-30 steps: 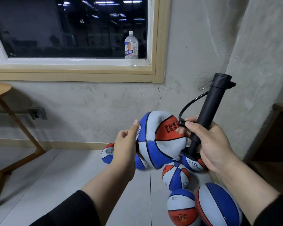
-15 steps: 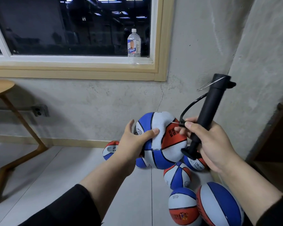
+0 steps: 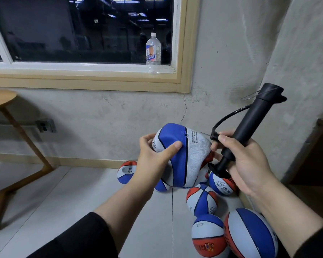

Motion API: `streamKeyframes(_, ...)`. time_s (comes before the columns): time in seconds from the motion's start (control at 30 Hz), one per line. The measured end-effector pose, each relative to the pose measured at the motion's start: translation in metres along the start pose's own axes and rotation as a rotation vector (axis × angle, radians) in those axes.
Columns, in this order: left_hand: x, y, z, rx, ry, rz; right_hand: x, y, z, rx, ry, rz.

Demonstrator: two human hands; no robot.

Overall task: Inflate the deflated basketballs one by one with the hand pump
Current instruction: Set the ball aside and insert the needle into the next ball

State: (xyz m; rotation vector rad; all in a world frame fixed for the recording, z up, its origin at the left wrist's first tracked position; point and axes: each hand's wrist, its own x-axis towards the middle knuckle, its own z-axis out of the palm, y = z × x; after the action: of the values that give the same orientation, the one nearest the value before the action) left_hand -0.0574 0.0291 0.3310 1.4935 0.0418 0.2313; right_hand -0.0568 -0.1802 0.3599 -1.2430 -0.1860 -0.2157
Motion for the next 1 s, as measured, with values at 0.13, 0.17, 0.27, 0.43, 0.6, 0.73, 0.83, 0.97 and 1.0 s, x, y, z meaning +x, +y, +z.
streamKeyframes(0.13,0.005,0.001,-0.01,0.051,-0.098,-0.034,-0.002,0.0,0.0,-0.063,-0.041,-0.002)
streamKeyframes(0.17,0.006,0.0,-0.013,0.078,-0.156,-0.026,-0.002,0.0,0.0,-0.069,-0.046,0.0)
streamKeyframes(0.27,0.008,-0.006,-0.022,0.22,-0.326,0.007,-0.002,0.0,-0.001,-0.11,-0.041,-0.016)
streamKeyframes(0.43,0.006,-0.019,-0.024,0.43,-0.422,0.057,-0.001,-0.001,-0.003,-0.202,-0.058,-0.039)
streamKeyframes(0.6,0.011,-0.022,-0.025,0.564,-0.37,0.176,0.0,0.001,-0.005,-0.199,-0.062,-0.023)
streamKeyframes(0.73,0.005,-0.014,-0.018,0.736,-0.239,0.314,0.003,-0.002,-0.006,-0.194,-0.043,0.003)
streamKeyframes(0.83,0.001,-0.008,-0.014,0.716,-0.201,0.299,0.004,-0.006,-0.007,-0.178,-0.046,-0.005)
streamKeyframes(0.97,0.001,-0.007,-0.011,0.777,-0.101,0.321,0.001,-0.006,-0.004,-0.366,-0.115,-0.06)
streamKeyframes(1.0,0.001,-0.007,-0.011,0.783,-0.097,0.332,-0.001,-0.005,-0.002,-0.418,-0.137,-0.062)
